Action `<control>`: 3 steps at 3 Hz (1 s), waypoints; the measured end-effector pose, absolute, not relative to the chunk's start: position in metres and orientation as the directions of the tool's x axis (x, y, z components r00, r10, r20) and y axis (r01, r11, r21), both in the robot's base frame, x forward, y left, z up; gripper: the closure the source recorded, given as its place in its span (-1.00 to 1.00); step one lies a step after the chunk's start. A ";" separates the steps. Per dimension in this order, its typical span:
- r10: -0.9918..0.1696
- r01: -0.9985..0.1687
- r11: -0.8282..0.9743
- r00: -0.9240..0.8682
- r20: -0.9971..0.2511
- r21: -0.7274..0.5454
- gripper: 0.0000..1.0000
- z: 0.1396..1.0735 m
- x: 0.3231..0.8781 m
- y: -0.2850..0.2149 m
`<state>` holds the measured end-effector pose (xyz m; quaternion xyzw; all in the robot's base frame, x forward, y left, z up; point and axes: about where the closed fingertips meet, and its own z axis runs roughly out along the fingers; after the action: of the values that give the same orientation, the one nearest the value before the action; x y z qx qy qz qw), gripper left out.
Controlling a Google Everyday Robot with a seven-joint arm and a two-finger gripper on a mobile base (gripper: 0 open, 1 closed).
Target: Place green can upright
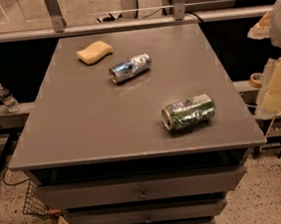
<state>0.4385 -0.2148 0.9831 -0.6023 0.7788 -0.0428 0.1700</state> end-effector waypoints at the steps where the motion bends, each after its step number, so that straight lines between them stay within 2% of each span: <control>1: -0.953 -0.923 0.271 -0.216 -0.213 -0.272 -1.00 0.983 0.438 -0.215; 3: -0.974 -0.960 0.107 -0.050 -0.220 -0.258 -1.00 0.956 0.474 -0.149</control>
Offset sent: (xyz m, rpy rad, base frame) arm 0.0295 0.0545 -0.0257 0.0315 0.0161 0.1594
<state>0.4745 -0.1489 0.9560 -0.6679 0.7241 -0.0206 0.1706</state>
